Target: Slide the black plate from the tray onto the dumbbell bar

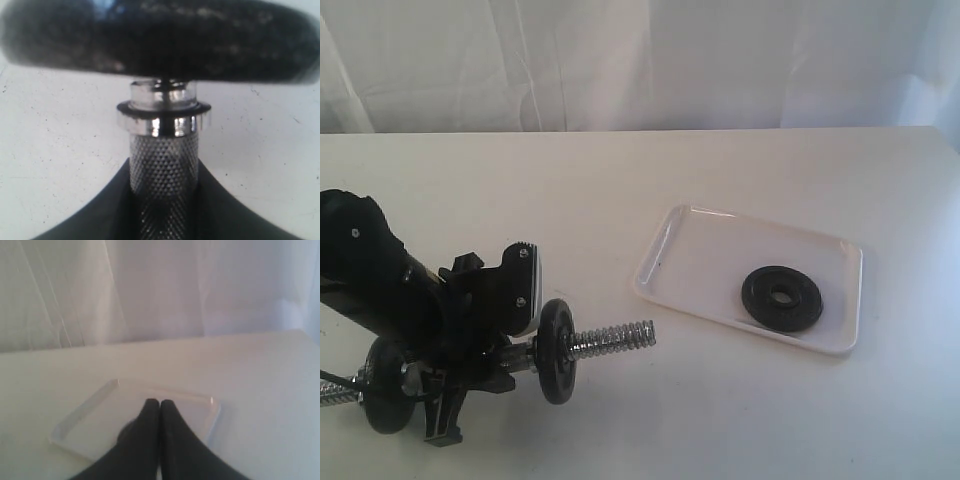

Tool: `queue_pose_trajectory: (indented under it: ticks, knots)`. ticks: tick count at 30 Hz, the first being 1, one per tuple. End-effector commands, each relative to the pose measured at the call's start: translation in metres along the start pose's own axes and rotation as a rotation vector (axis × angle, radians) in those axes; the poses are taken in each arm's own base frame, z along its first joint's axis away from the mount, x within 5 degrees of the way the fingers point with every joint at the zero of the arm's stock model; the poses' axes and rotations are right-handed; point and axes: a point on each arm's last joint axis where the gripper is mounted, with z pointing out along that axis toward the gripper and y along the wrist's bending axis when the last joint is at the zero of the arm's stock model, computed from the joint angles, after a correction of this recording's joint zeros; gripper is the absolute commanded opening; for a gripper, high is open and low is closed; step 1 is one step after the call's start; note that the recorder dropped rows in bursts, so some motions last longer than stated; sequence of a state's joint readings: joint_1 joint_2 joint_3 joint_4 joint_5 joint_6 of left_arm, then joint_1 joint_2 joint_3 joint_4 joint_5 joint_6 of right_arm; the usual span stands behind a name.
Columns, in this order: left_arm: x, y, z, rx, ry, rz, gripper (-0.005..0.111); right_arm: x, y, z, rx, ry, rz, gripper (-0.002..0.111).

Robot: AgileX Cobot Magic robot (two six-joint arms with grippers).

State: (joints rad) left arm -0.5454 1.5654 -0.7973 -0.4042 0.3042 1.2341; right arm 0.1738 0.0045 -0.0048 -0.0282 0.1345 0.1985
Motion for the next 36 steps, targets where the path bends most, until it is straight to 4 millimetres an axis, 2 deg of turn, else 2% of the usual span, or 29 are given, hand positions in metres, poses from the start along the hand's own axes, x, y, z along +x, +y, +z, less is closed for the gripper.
queue_pose_trajectory:
  ticks: [1,7,13,15,18,19,21,23,26,29,30,33,36]
  knots:
    - [-0.011,0.005,-0.015,-0.060,-0.069,-0.037,0.000,-0.026,0.006,-0.004,-0.069,-0.303,0.022,0.000]
    - [-0.011,0.005,-0.015,-0.060,-0.070,-0.043,0.000,-0.054,0.011,-0.019,-0.169,-0.641,0.101,0.000]
    - [-0.011,0.005,-0.015,-0.060,-0.070,-0.043,0.000,-0.066,0.012,-0.031,-0.211,-0.825,0.116,0.000]
    - [-0.011,0.005,-0.015,-0.060,-0.070,-0.043,0.000,-0.066,0.012,-0.030,-0.209,-0.817,0.136,0.000]
    - [-0.011,0.005,-0.015,-0.064,-0.071,-0.043,0.000,-0.057,0.003,-0.019,-0.135,-0.632,0.300,0.000]
    - [-0.011,0.005,-0.015,-0.064,-0.071,-0.043,0.000,-0.058,0.000,-0.017,-0.109,-0.561,0.411,0.000]
    - [-0.011,0.005,-0.015,-0.064,-0.071,-0.043,0.000,-0.063,-0.001,-0.014,-0.066,-0.480,0.488,0.000]
    - [-0.011,0.005,-0.015,-0.064,-0.071,-0.043,0.000,-0.070,0.002,-0.004,-0.036,-0.376,0.456,0.000]
    - [-0.011,0.005,-0.015,-0.064,-0.071,-0.043,0.000,-0.089,0.011,0.020,-0.017,-0.200,0.292,0.000]
    - [-0.011,0.005,-0.015,-0.064,-0.071,-0.043,0.000,-0.104,0.025,0.058,-0.048,0.123,0.052,0.000]
    - [-0.011,0.005,-0.015,-0.064,-0.071,-0.043,0.000,-0.110,0.030,0.077,-0.075,0.270,-0.024,0.000]
    - [-0.011,0.005,-0.015,-0.064,-0.071,-0.043,0.000,-0.107,0.041,0.125,-0.172,0.692,-0.098,0.000]
    - [-0.011,0.005,-0.015,-0.064,-0.071,-0.043,0.000,-0.102,0.052,0.176,-0.244,0.936,-0.121,0.000]
